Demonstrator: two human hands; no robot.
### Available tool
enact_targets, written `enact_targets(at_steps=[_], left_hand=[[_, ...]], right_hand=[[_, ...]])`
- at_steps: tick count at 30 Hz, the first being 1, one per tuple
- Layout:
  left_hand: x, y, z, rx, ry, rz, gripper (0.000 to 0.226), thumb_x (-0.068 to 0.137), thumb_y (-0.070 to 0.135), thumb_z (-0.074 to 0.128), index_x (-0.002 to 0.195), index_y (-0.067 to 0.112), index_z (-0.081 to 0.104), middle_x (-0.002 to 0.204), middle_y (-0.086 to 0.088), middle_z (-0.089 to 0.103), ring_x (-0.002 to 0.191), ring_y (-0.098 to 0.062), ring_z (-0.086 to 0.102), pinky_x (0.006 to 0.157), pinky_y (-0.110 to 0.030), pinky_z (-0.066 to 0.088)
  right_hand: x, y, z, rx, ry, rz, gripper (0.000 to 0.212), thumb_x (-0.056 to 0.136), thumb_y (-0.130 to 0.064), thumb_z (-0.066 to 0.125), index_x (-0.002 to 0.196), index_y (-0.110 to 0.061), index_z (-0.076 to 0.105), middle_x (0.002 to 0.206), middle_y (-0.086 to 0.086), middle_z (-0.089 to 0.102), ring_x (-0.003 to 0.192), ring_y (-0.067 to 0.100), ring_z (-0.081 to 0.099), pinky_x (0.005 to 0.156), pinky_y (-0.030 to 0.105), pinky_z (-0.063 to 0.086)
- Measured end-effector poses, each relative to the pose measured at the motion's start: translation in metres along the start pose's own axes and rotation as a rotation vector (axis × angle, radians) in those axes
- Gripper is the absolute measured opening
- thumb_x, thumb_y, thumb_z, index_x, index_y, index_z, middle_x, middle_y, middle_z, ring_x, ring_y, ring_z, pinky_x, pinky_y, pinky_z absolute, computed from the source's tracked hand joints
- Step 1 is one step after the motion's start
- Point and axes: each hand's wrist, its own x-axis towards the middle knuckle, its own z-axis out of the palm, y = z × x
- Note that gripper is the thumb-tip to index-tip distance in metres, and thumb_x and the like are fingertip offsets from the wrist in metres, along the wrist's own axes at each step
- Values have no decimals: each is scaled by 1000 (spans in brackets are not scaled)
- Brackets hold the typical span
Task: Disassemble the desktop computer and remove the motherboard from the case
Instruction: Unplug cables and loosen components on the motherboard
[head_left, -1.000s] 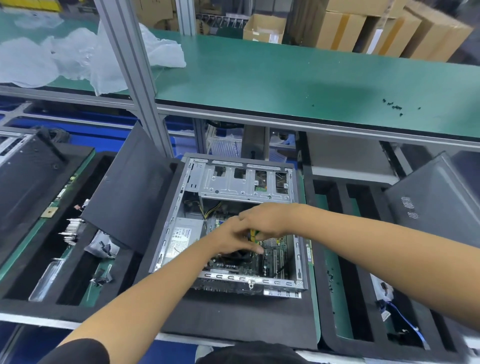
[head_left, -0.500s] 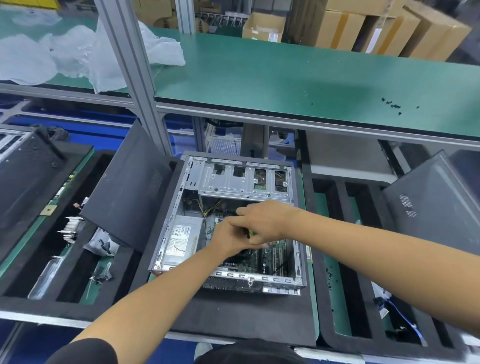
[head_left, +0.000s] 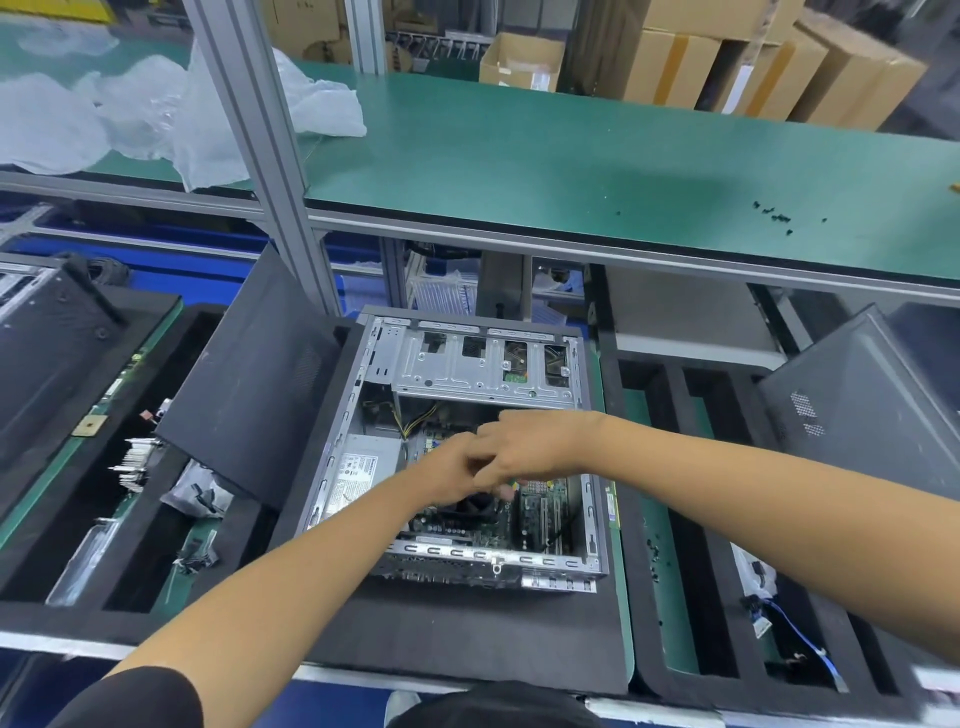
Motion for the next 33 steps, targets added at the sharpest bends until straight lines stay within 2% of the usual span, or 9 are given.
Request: enact_targets(at_steps=[3,6,8,12,17,22,28,31,33], left_hand=[[3,-4,10,-20,121,-109,48,58,47,94,96,26,73,88,7,73,85,-19,69,73,-35,58],[8,-4,24,4,184,-153,83,54,51,94,121,16,59,98,19,60,100,-11,60,76,-10,49],[7,-3,30,49,262,-178,104,43,71,84,122,9,59,97,10,63,101,-11,61,82,-18,53],[7,-2,31,147,267,-260,101,27,95,68,86,13,70,73,-6,71,76,-16,69,66,-40,57],[5,-3,12,-128,75,-11,41,60,40,95,94,29,74,88,12,73,88,-6,68,79,-28,54],[7,-2,3,5,-2,-121,21,78,33,85,90,24,70,84,6,71,82,-10,65,72,-31,54],[-2,-6,9,-33,123,-191,37,60,45,95,81,32,67,78,16,69,76,-1,65,65,-19,51],[-1,-2,25,-19,247,-124,85,54,64,84,120,18,57,113,3,65,114,-18,60,99,-39,52],[7,1,32,135,242,-69,106,49,81,73,127,10,56,111,-3,66,111,-20,62,92,-41,55]], right_hand=[[0,2,2,13,-56,26,17,89,-17,67,103,-19,58,109,2,52,93,21,36,76,40,47],[7,-7,0,176,17,183,33,88,-33,66,115,-22,49,106,-2,44,89,17,40,66,34,41],[13,-9,1,208,-7,285,33,91,-35,63,115,-21,47,98,-2,44,77,16,43,60,34,36],[13,-9,-4,96,-131,419,26,98,-38,54,114,-19,51,74,-5,46,63,15,47,58,34,38],[7,-4,-11,156,-198,254,28,96,-17,60,123,-18,55,108,4,59,95,25,57,69,38,45],[0,5,-4,-43,-82,0,28,80,5,65,98,-16,59,106,3,52,90,24,48,59,36,36],[4,6,3,62,-18,73,30,83,-15,70,107,-26,55,106,-7,44,97,21,40,57,26,34],[12,-2,3,208,14,198,34,86,-31,66,113,-27,47,100,-5,43,88,19,42,56,27,26],[15,-5,-1,196,-6,268,26,90,-34,60,106,-26,41,94,-4,42,78,19,46,55,31,28]])
